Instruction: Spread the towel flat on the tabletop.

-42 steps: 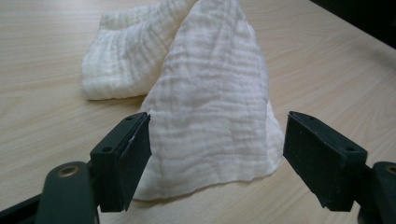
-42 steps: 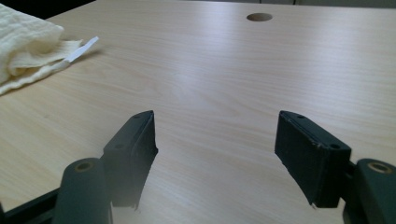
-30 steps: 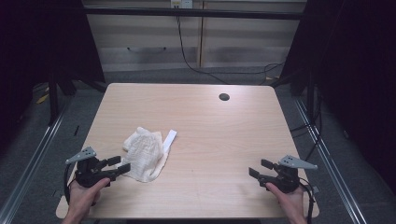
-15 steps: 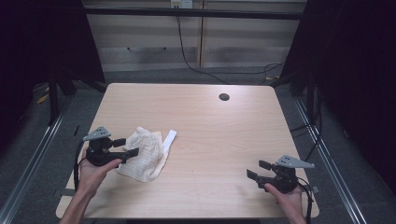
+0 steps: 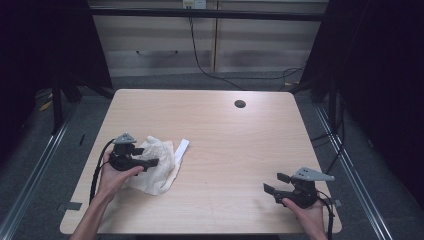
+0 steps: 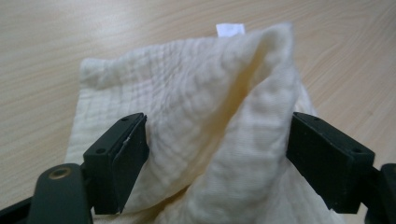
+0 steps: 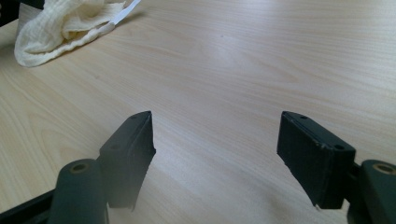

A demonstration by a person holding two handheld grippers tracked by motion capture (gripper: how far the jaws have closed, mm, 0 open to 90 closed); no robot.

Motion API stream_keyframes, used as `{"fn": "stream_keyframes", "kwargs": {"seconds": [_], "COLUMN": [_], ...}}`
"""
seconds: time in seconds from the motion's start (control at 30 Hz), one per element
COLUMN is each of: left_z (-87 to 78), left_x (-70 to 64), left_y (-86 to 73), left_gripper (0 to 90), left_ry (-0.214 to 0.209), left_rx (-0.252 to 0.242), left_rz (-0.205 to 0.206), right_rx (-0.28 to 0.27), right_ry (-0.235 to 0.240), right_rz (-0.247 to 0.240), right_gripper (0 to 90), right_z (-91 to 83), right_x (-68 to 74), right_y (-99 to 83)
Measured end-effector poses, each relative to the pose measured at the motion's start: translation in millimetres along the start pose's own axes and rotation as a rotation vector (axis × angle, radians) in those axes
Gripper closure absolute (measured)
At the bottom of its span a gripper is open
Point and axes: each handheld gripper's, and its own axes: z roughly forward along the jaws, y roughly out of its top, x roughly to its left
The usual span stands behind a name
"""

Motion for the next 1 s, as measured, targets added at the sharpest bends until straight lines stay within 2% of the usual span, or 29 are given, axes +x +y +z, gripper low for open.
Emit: {"fn": "stream_keyframes", "kwargs": {"seconds": [0.1,0.2,0.33,0.37,0.4,0.47,0.5,0.53,0.8,0.83,1.0], "left_z": [6.4,10.1,14.2,15.6,15.5,15.3,15.1,15.6,21.7,24.0,30.5], "left_x": [1.8,4.5,5.5,5.3,4.3,3.1,1.2,-1.0,-15.4,-22.2,-43.2], "left_y": [-3.4,-7.2,-11.0,-12.1,-12.1,-11.7,-11.4,-10.9,-9.3,-8.4,-6.3], "left_gripper": [19.9,26.0,46.0,54.5,58.3,66.4,66.4,72.8,77.4,77.5,77.5], "left_ry": [0.005,0.002,-0.007,-0.033,-0.045,-0.042,-0.053,-0.073,-0.115,-0.123,-0.148], "left_rx": [0.016,0.038,0.060,0.072,0.074,0.072,0.061,0.055,0.046,0.053,0.065], "left_rz": [-0.004,-0.005,0.013,0.020,0.019,0.016,0.020,0.021,0.056,0.076,0.112], "right_rx": [-0.001,-0.003,0.006,0.009,0.011,0.011,0.012,0.015,0.022,0.024,0.027], "right_ry": [-0.005,-0.006,0.000,0.002,-0.001,-0.003,-0.004,-0.002,0.003,0.004,0.009], "right_rz": [0.007,0.013,0.006,0.003,0.004,0.004,0.005,0.009,0.008,0.006,-0.005], "right_gripper": [27.2,27.2,27.2,27.2,27.2,26.8,26.7,26.7,26.7,26.7,26.7], "right_z": [-1.7,-2.1,-0.6,0.8,1.2,1.9,2.3,3.5,5.6,5.7,6.7], "right_x": [-1.2,-1.6,-0.5,-0.3,-0.3,-0.3,-0.4,-0.4,0.9,1.5,3.8], "right_y": [-0.8,-1.0,-1.6,-1.7,-1.7,-1.7,-1.8,-1.8,-1.6,-1.6,-1.0]}}
